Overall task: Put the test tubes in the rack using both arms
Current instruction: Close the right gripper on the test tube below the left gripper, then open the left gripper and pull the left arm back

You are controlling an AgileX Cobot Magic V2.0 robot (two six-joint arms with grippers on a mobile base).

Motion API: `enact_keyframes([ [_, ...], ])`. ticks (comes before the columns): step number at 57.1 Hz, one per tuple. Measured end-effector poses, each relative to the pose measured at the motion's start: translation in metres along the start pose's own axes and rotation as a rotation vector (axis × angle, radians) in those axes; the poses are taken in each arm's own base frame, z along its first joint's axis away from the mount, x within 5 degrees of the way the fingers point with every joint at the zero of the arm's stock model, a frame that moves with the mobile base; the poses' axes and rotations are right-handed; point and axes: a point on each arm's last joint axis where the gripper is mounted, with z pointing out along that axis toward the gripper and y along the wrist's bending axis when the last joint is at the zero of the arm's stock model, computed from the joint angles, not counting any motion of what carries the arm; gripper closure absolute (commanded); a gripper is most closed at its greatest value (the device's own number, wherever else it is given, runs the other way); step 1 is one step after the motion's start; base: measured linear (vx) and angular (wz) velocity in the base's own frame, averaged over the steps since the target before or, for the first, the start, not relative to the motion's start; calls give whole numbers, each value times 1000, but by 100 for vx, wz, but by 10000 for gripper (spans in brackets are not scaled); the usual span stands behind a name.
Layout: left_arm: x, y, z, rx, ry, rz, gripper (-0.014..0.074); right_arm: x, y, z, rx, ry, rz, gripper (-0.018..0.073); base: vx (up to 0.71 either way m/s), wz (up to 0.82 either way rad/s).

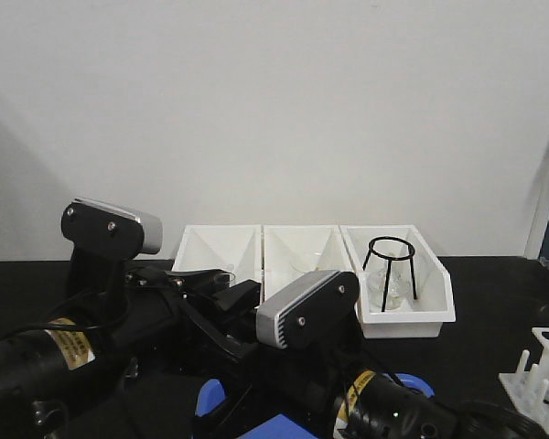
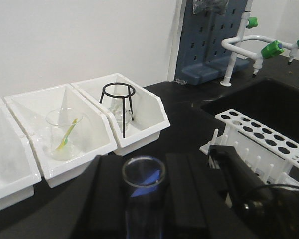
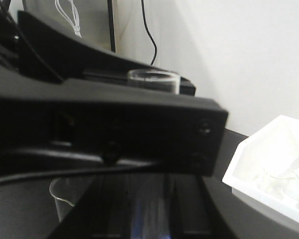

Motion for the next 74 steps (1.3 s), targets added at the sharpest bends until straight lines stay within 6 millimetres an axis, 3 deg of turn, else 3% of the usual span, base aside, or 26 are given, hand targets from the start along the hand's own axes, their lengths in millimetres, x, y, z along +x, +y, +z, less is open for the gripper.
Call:
enact_keyframes([
  [19, 0, 0, 0, 0, 0, 1, 570, 0, 0, 0, 0, 0, 0, 569, 0, 0],
  [25, 0, 0, 0, 0, 0, 20, 481, 0, 0, 0, 0, 0, 0, 568, 0, 0],
  [40, 0, 0, 0, 0, -1, 60, 158, 0, 0, 0, 0, 0, 0, 567, 0, 0],
  [46, 0, 0, 0, 0, -2, 58, 92, 0, 0, 0, 0, 1, 0, 567, 0, 0],
  [58, -11, -1, -6, 0, -81, 57, 96, 1, 0, 0, 4, 14, 0, 567, 0, 0],
  [74, -42, -5, -43, 14, -255, 69, 132, 1, 0, 0, 4, 15, 0, 567, 0, 0],
])
